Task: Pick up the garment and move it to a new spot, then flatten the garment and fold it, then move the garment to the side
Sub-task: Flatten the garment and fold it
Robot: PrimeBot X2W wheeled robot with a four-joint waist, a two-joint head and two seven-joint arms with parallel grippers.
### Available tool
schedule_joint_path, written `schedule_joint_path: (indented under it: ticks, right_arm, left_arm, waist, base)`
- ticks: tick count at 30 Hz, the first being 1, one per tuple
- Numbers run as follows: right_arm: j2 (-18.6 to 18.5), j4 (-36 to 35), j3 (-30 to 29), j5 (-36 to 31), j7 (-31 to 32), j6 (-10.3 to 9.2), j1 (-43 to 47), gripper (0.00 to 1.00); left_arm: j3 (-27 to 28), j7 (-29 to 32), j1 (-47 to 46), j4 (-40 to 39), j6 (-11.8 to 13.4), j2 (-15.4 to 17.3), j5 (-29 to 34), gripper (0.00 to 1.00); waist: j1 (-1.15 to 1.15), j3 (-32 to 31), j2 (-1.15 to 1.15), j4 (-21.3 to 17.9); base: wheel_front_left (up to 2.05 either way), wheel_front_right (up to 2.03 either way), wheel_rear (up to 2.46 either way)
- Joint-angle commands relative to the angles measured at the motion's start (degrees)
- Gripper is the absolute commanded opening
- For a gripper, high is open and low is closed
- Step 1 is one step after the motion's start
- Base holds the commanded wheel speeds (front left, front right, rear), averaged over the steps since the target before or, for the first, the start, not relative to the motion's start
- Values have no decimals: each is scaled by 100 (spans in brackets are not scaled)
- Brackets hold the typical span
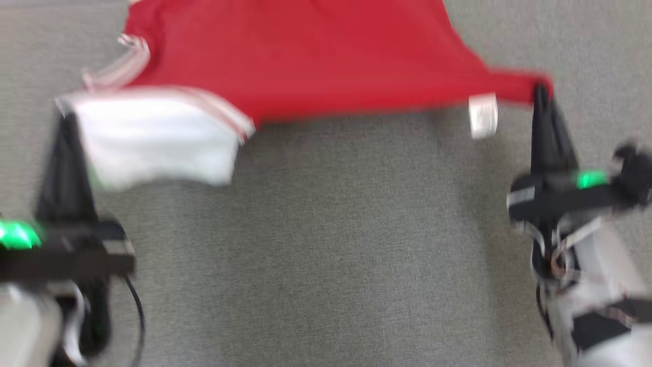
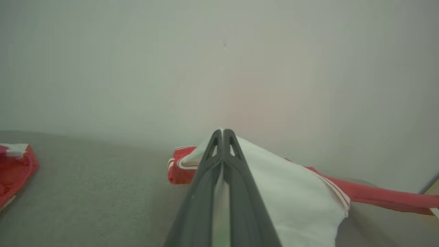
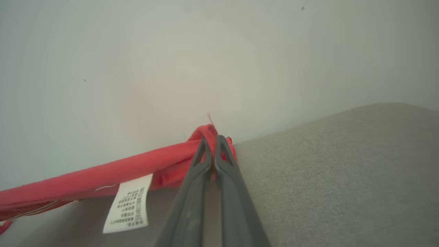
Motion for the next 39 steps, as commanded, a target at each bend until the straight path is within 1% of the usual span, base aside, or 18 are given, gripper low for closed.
schedule_joint_path:
  ticks: [1, 5, 12, 17, 19, 23, 29, 33, 39]
  right_arm:
    - [32, -68, -32, -53, 18, -13, 170, 0]
    - [116, -389, -236, -126, 195, -13, 948, 0]
    - [209, -525, -608, -290, 348, -13, 1991, 0]
    - [293, -635, -802, -382, 493, -13, 2683, 0]
    - [332, -692, -862, -441, 558, -13, 2942, 0]
    - [459, -843, -1047, -494, 687, -13, 3371, 0]
    - [728, -1014, -1301, -591, 800, -13, 3883, 0]
    - [882, -1112, -1260, -629, 849, -13, 3882, 0]
    - [860, -1206, -1074, -630, 882, -13, 3511, 0]
  left_arm:
    - [56, -18, 168, -46, -25, -67, 81, 0]
    - [297, -18, 1086, -56, -131, -481, 190, 0]
    - [564, -18, 2289, 218, -396, -1285, 431, 0]
    - [712, -18, 2809, 448, -644, -1644, 548, 0]
    - [735, -18, 2935, 517, -729, -1726, 600, 0]
    - [824, -19, 3180, 610, -808, -1842, 635, 0]
    - [693, -17, 3381, 736, -920, -1882, 646, 0]
    - [668, -18, 3228, 772, -975, -1889, 702, 0]
    - [568, 49, 2782, 802, -1131, -1720, 816, 0]
  waist:
    - [2, -179, 1, 111]
    - [2, -327, 1, 109]
    - [2, -663, 1, 165]
    - [2, -908, 1, 299]
    - [2, -992, 1, 350]
    - [2, -1115, 1, 404]
    - [2, -1164, 1, 477]
    - [2, -1136, 1, 440]
    - [2, -1075, 1, 330]
  base:
    - [0, 0, 0]
    - [0, 0, 0]
    - [0, 0, 0]
    - [0, 0, 0]
    - [0, 0, 0]
    - [0, 0, 0]
    - [0, 0, 0]
    - [0, 0, 0]
    - [0, 0, 0]
